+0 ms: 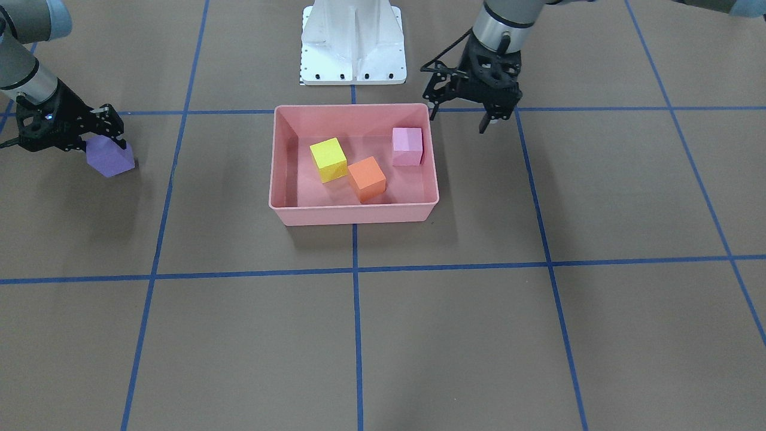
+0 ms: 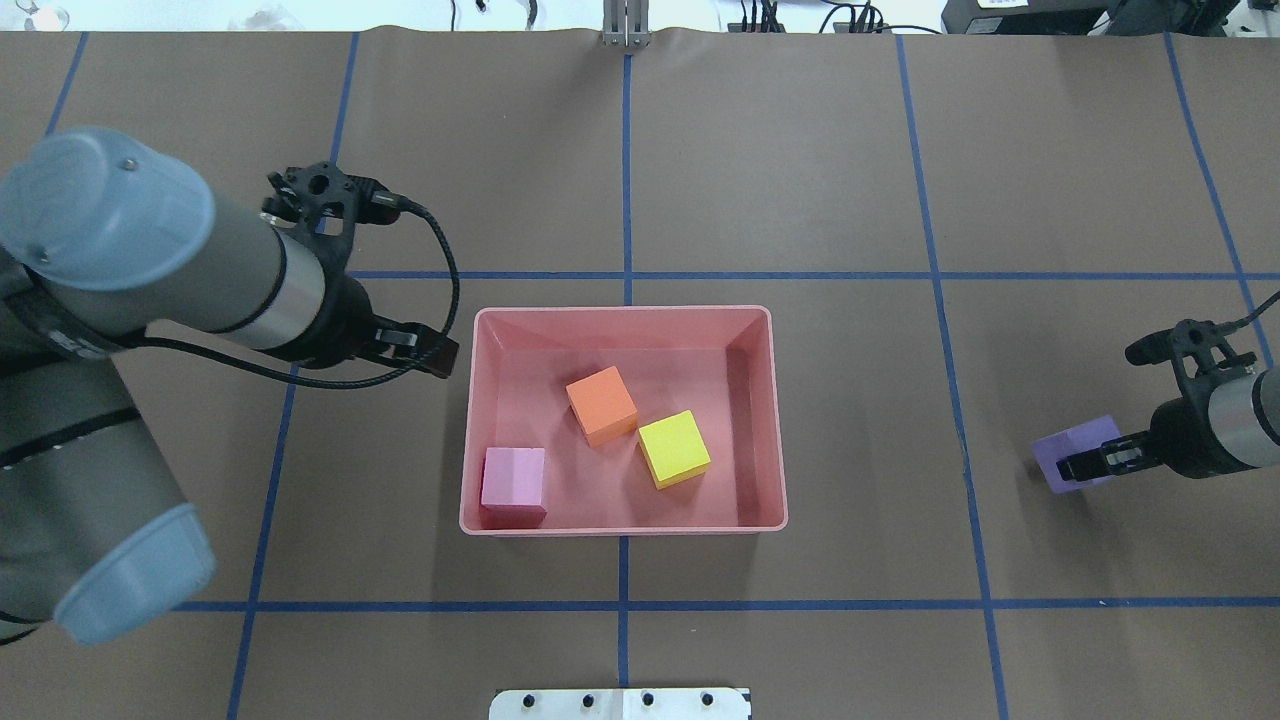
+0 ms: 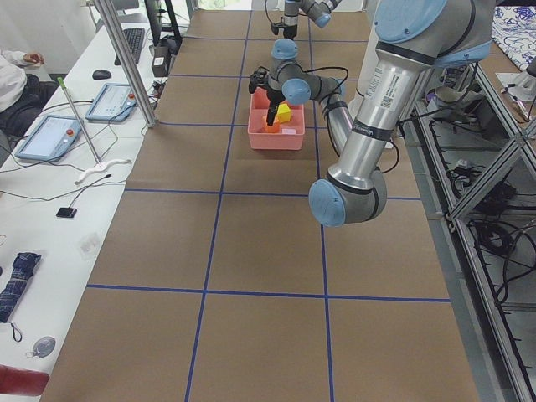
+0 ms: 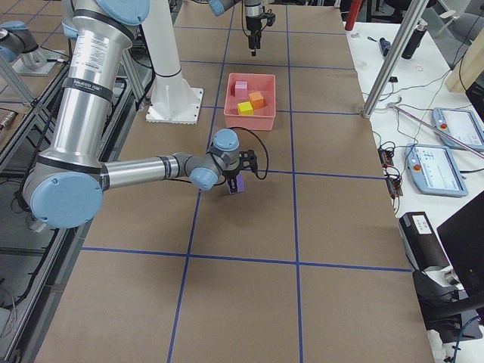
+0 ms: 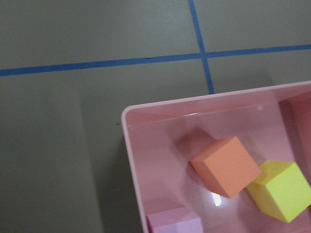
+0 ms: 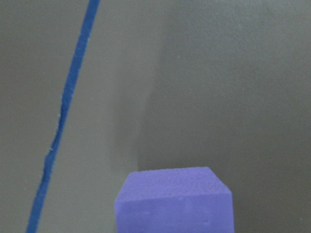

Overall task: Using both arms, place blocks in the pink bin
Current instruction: 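Carry the purple cube into the pink bin and release it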

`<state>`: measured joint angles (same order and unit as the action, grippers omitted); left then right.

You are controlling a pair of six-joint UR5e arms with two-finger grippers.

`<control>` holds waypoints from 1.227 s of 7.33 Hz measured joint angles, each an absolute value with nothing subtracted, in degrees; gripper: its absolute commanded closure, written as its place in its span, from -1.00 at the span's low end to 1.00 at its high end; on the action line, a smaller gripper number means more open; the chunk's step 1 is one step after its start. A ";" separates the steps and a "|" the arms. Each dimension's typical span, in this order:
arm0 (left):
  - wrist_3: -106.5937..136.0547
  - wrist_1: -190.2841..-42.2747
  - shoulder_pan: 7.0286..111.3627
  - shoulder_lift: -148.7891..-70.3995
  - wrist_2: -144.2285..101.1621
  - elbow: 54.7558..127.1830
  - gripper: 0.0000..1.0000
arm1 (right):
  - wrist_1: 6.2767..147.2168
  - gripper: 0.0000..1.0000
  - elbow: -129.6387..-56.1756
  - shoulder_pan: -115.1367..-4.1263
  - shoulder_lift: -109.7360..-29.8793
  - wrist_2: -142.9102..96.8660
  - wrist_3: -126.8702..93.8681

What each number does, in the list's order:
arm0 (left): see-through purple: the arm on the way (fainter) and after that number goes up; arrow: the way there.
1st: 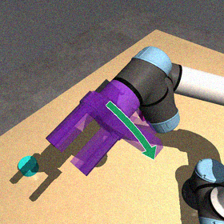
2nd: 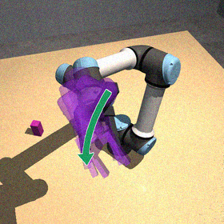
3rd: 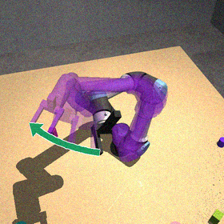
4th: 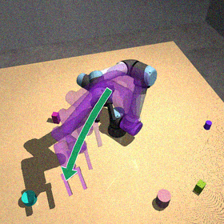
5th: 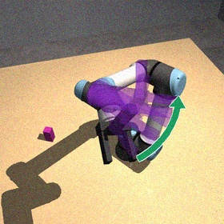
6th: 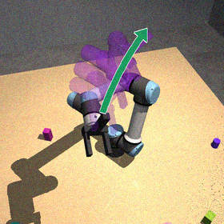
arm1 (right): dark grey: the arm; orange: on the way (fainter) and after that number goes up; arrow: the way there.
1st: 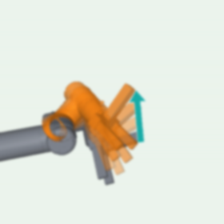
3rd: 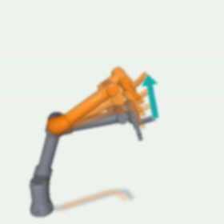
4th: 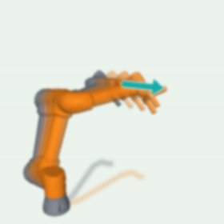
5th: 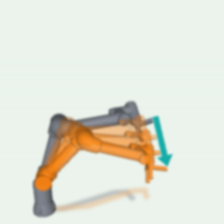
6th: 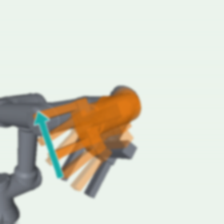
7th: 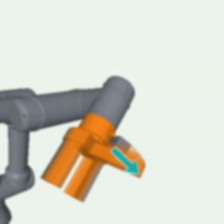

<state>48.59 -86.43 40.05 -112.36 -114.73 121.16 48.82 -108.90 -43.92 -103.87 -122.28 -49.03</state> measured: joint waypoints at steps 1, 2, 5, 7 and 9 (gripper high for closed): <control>38.98 -85.84 44.69 -108.73 -117.33 121.40 -1.00 | 51.98 0.48 -110.15 -45.09 -100.54 -123.47 -52.11; 28.93 -85.61 49.46 -105.14 -118.59 121.31 -1.00 | 56.87 0.46 -111.82 -45.65 -96.60 -123.97 -55.14; 7.50 -85.70 65.34 -97.70 -123.79 117.09 -1.00 | 75.02 0.41 -117.62 -45.96 -84.45 -123.80 -63.18; -6.32 -86.25 77.04 -94.09 -129.75 110.45 -1.00 | 86.23 0.33 -118.37 -43.72 -74.36 -122.04 -69.38; -16.60 -86.35 84.39 -92.96 -133.24 104.97 -1.00 | 95.13 -0.73 -117.62 -37.59 -64.67 -115.08 -75.24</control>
